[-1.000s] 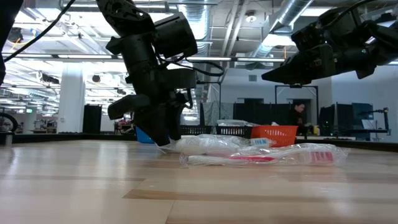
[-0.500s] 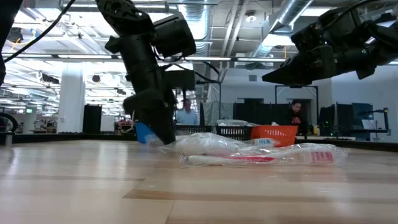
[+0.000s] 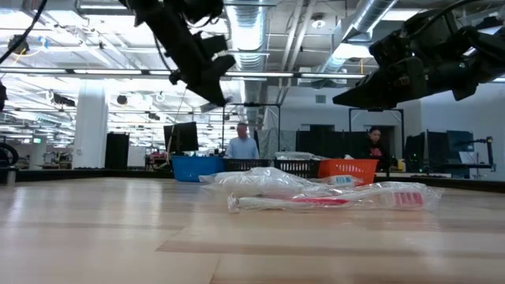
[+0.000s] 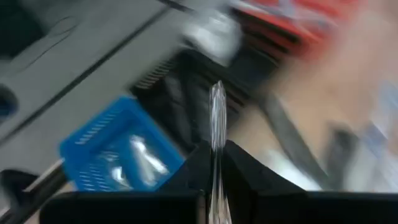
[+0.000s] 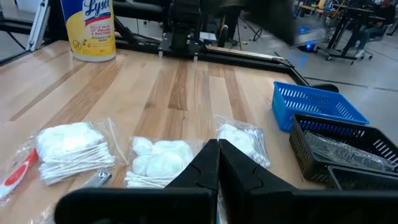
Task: Pick & Place Travel size toiletries
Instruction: Put the silver nail cutter into the blue bin
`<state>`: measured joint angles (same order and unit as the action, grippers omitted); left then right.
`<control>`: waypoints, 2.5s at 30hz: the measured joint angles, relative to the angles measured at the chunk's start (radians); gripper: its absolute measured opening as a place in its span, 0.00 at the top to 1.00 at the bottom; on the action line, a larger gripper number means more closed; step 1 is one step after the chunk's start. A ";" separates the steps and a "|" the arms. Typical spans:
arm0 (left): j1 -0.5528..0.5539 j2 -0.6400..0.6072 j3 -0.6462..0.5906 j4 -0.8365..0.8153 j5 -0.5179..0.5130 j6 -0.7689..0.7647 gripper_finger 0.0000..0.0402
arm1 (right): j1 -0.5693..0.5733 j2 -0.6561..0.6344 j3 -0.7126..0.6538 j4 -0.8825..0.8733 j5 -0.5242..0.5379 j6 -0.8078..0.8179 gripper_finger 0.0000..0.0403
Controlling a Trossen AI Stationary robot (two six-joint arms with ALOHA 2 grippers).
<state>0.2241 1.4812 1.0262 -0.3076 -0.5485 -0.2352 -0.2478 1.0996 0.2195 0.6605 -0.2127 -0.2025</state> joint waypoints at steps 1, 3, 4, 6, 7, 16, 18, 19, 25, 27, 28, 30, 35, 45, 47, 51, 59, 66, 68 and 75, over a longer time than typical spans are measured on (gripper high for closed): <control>0.043 -0.006 0.000 0.000 0.009 -0.016 0.96 | 0.000 0.000 0.000 0.002 0.000 0.007 1.00; 0.124 -0.006 0.000 0.002 0.039 -0.036 0.96 | 0.000 0.000 0.000 0.003 0.000 0.024 1.00; 0.162 -0.005 0.000 0.001 0.058 -0.044 0.96 | 0.000 0.000 0.000 0.003 0.000 0.033 1.00; 0.225 0.010 0.000 0.009 0.095 -0.055 0.96 | 0.000 0.000 0.000 0.003 0.000 0.049 1.00; 0.254 0.019 0.000 0.013 0.124 -0.055 0.96 | 0.000 0.000 0.000 0.001 0.000 0.053 1.00; 0.360 0.118 0.000 0.088 0.251 -0.048 0.96 | 0.003 0.000 0.000 -0.013 0.000 0.055 1.00; 0.361 0.145 0.000 0.122 0.264 -0.035 0.96 | 0.005 0.000 0.000 -0.013 0.000 0.054 1.00; 0.361 0.158 0.000 0.130 0.266 -0.034 0.96 | 0.005 0.000 0.000 -0.013 0.000 0.054 1.00; 0.380 0.226 0.001 0.155 0.268 -0.026 0.96 | 0.005 0.000 0.000 -0.012 0.000 0.054 1.00; 0.391 0.243 0.001 0.161 0.268 -0.025 0.96 | 0.005 0.000 0.000 -0.010 0.000 0.052 1.00; 0.396 0.250 0.001 0.162 0.268 -0.025 0.96 | 0.005 0.000 0.000 -0.010 0.000 0.049 1.00; 0.407 0.264 0.001 0.170 0.271 -0.023 0.96 | 0.005 0.000 0.000 -0.010 0.000 0.046 1.00; 0.423 0.271 0.001 0.199 0.311 -0.008 0.96 | 0.005 0.000 0.000 -0.010 0.000 0.046 1.00; 0.449 0.285 0.001 0.202 0.358 -0.009 0.96 | 0.005 0.000 0.000 -0.010 0.000 0.046 1.00; 0.457 0.298 0.003 0.209 0.358 -0.025 0.96 | 0.005 0.000 0.000 -0.010 0.000 0.046 1.00; 0.474 0.317 0.001 0.201 0.358 -0.035 0.96 | 0.005 0.000 0.000 -0.010 0.000 0.046 1.00; 0.494 0.317 0.001 0.180 0.368 -0.061 0.96 | 0.005 0.000 0.000 -0.010 0.000 0.045 1.00; 0.502 0.317 0.001 0.154 0.409 -0.061 0.95 | 0.005 0.000 0.000 -0.012 0.000 0.045 1.00; 0.502 0.317 0.001 0.154 0.416 -0.061 0.92 | 0.005 0.000 0.000 -0.012 0.000 0.045 1.00; 0.502 0.317 0.001 0.154 0.413 -0.060 0.87 | 0.005 0.000 0.000 -0.012 0.000 0.045 1.00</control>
<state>0.7258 1.7985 1.0271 -0.1539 -0.1351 -0.2951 -0.2424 1.0996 0.2195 0.6483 -0.2127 -0.1574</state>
